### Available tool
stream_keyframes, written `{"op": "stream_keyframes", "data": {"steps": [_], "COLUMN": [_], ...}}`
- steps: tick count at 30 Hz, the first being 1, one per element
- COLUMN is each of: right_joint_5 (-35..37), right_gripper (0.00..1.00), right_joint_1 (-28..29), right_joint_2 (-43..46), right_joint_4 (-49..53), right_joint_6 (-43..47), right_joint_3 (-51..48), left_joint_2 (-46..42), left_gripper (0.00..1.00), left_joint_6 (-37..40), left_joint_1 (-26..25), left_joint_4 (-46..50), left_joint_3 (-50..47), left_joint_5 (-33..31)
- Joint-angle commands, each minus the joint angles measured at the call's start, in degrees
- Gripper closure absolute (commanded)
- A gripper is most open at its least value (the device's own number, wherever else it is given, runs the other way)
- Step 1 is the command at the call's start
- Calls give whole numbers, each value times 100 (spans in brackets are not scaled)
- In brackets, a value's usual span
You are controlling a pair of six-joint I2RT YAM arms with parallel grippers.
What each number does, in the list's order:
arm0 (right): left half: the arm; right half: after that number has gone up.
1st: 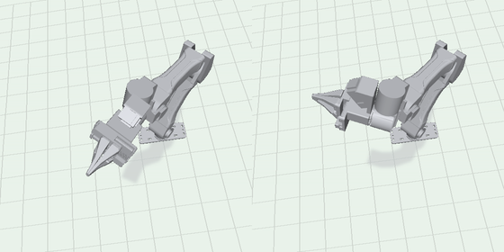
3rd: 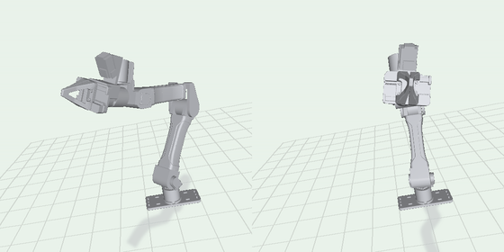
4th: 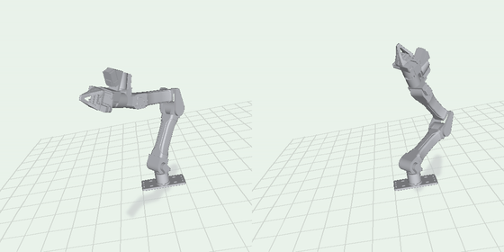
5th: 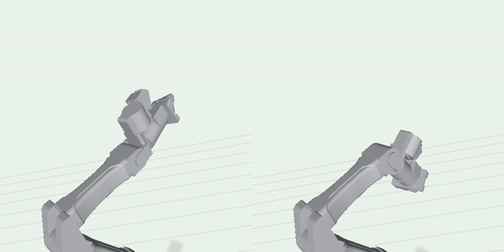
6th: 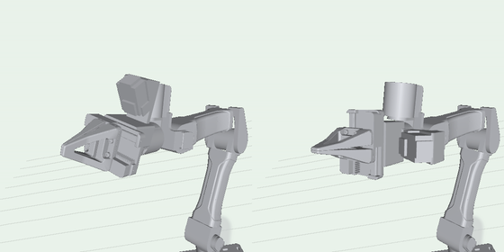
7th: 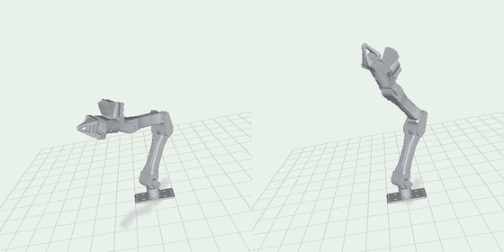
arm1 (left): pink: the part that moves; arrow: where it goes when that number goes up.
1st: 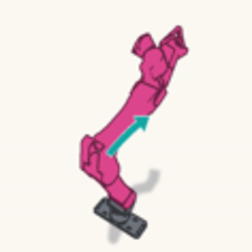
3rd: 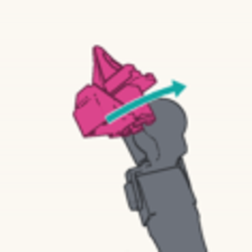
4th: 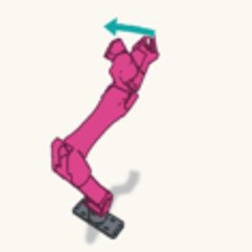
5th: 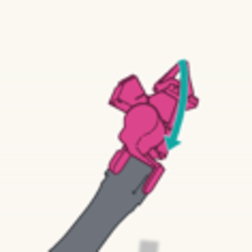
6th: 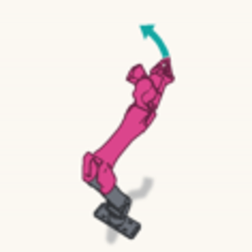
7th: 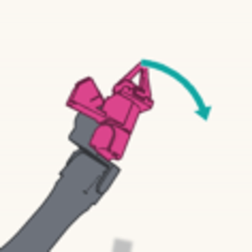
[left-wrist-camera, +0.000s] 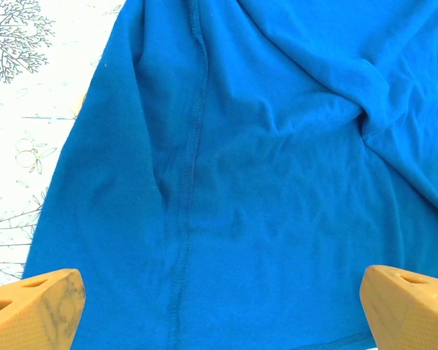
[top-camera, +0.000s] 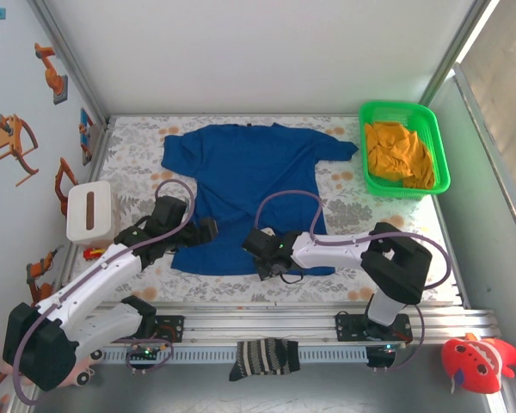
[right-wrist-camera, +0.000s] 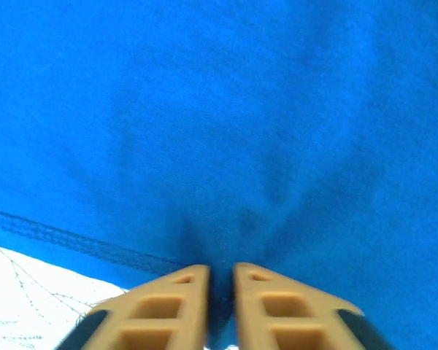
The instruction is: Fold the inside-out t-shirt
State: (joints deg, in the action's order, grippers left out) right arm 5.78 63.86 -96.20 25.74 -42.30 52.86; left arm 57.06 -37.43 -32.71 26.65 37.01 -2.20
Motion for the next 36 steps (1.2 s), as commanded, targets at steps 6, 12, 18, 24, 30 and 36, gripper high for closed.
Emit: {"op": "stream_keyframes", "data": {"steps": [6,12,18,24,30,36], "right_joint_5": [203,266,160,107,77,55], "right_gripper": [100,93,79,79,77,82], "right_joint_1": [39,38,38,33,35,38], "right_joint_2": [392,576,489,448,385,330], "right_joint_4": [344,520,413,291,240,196], "right_joint_6": [-60,12,14,-41,-72,-98], "right_joint_3": [47,147,114,16,-87,-146], "left_joint_2": [-34,-11,8,12,22,44], "left_gripper": [4,4,4,4,4,4], "left_joint_6": [46,101,87,93,88,84], "left_joint_1": [-24,-12,-16,-16,-14,-16], "left_joint_4": [48,68,37,33,20,-2], "left_joint_3": [76,127,115,134,142,153], "left_joint_5": [-78,-61,-27,-32,-27,-23]}}
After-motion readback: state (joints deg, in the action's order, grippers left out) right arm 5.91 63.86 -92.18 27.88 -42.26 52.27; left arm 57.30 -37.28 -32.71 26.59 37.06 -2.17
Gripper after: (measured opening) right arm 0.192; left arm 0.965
